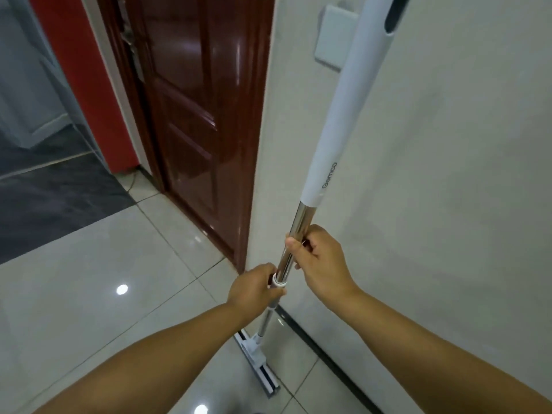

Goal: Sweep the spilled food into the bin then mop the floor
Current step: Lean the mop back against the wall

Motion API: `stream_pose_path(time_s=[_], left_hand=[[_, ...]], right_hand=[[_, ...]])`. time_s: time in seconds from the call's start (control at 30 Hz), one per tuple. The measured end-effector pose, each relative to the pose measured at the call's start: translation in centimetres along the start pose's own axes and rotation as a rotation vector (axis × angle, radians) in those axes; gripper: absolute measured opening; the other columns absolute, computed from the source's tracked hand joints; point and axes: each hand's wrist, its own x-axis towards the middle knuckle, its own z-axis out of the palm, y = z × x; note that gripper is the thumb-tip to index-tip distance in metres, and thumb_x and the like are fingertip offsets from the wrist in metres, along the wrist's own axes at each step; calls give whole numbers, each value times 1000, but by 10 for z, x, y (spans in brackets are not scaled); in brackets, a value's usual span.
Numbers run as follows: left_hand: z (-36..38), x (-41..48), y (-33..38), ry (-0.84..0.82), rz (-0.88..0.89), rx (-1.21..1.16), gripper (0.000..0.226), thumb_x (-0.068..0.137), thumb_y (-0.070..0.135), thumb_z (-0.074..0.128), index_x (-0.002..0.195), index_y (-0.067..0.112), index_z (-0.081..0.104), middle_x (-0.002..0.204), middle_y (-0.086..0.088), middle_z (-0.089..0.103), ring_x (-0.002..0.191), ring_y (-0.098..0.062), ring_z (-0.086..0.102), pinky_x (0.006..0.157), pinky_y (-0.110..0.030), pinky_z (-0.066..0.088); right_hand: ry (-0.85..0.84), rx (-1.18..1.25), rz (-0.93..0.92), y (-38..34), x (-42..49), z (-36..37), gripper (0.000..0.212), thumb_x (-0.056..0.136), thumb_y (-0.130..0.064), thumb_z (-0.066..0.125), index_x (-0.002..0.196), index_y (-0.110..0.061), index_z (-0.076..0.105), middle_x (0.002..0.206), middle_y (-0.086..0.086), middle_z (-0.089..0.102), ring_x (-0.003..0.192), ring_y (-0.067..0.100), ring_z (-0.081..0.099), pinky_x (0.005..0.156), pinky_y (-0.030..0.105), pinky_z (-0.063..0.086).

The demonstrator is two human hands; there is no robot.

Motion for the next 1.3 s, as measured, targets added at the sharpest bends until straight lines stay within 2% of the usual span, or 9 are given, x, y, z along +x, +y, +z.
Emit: stream_pose_path(time_s=[0.1, 0.33, 0.53, 0.63, 0.83, 0.97, 1.13, 1.23, 1.3], left_hand=[[30, 12, 24, -26, 14, 3, 19, 80, 36, 66, 81, 30, 48, 72, 14, 51, 70, -7, 53, 62, -23, 40], [88, 33, 65, -50, 2, 12, 20, 80, 37, 67, 87, 24, 52, 81, 10, 58, 71, -8, 53, 53, -14, 33], [117, 45, 89, -52, 24, 72, 23, 80, 40, 66, 89, 25, 53, 86, 7, 64, 75, -11, 58, 55, -17, 37], [123, 53, 96, -33, 25, 97, 24, 78, 42, 68, 88, 25, 53, 84, 8, 64, 74, -11, 59, 58, -21, 42], [130, 72, 102, -40, -30, 99, 24, 79, 40, 68, 90, 23, 54, 84, 6, 64, 75, -13, 60, 61, -22, 43], [137, 89, 109, -13, -69, 76, 22, 82, 38, 66, 86, 23, 50, 76, 7, 58, 68, -13, 56, 53, -20, 37], [138, 109, 117, 25, -113, 69, 21, 83, 37, 64, 79, 26, 46, 68, 10, 53, 62, -10, 52, 51, -21, 36], [138, 117, 118, 7, -108, 85, 21, 84, 37, 64, 82, 25, 47, 67, 10, 52, 58, -6, 48, 50, -19, 36], [139, 119, 117, -10, -92, 84, 21, 84, 37, 65, 85, 24, 48, 68, 10, 52, 58, -7, 49, 52, -20, 39]], right_hand=[[13, -13, 16, 24, -2, -29, 16, 94, -31, 56, 86, -18, 59, 83, 1, 59, 73, 20, 62, 71, 38, 54], [16, 30, 84, 74, -7, -76, 20, 96, -27, 54, 97, -8, 62, 86, 0, 55, 77, 18, 58, 75, 40, 54], [37, 53, 110, 104, -11, -106, 24, 97, -26, 52, 104, -5, 62, 91, 5, 57, 79, 20, 58, 74, 37, 55], [35, 87, 124, 111, -6, -117, 24, 97, -24, 51, 105, -4, 61, 89, 1, 55, 78, 15, 57, 74, 32, 53], [-20, 107, 169, 130, 10, -120, 20, 98, -24, 49, 107, -9, 59, 95, 5, 57, 87, 21, 59, 81, 36, 53], [26, 144, 211, 141, 30, -121, 21, 98, -24, 49, 102, -7, 59, 88, -1, 52, 78, 14, 53, 79, 35, 51], [74, 205, 267, 147, 53, -123, 9, 96, -26, 54, 88, -24, 56, 90, 1, 60, 79, 13, 57, 80, 30, 52], [82, 214, 309, 150, 55, -121, 7, 95, -25, 55, 98, -20, 58, 88, -4, 60, 81, 11, 59, 75, 19, 49], [94, 208, 364, 157, 50, -120, 18, 95, -22, 55, 112, -18, 59, 98, -5, 59, 89, 10, 59, 80, 18, 48]])
